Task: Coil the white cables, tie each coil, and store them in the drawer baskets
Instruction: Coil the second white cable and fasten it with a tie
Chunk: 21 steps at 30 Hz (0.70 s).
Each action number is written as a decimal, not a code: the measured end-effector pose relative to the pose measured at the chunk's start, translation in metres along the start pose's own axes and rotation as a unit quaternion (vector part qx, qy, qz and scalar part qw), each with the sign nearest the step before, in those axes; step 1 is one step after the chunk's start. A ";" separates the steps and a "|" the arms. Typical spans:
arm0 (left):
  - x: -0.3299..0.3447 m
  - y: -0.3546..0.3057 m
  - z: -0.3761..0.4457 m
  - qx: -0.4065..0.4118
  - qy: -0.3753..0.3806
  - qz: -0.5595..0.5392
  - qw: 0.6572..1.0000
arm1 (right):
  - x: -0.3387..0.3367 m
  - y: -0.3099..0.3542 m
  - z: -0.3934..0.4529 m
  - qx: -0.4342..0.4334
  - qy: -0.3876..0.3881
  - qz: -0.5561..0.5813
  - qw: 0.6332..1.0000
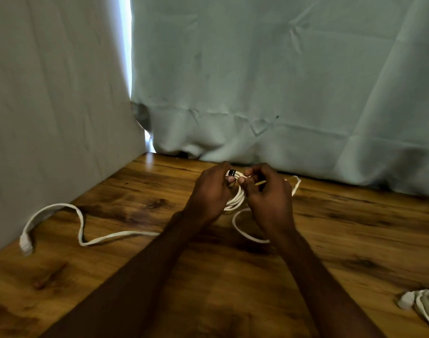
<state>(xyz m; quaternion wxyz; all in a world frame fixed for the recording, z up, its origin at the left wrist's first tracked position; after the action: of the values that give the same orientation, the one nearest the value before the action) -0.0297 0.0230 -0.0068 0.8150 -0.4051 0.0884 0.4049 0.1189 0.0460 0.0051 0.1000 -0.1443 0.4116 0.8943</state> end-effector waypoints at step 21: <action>0.000 0.004 -0.003 -0.405 0.145 -0.489 0.759 | 0.006 0.000 -0.002 -0.164 0.101 -0.158 0.969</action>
<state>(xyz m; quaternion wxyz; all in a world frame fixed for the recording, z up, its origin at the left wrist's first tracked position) -0.0318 0.0225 -0.0112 0.6399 -0.7390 -0.1771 -0.1143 0.1140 0.0444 0.0021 0.1726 -0.3111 0.2397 0.9033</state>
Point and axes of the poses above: each hand's wrist, its own z-axis towards the middle knuckle, its own x-axis out of the palm, y = z × x, the point moved 4 cm from there along z, towards the middle knuckle, and after that the axes turned 2 degrees about y, right-handed, at the moved point
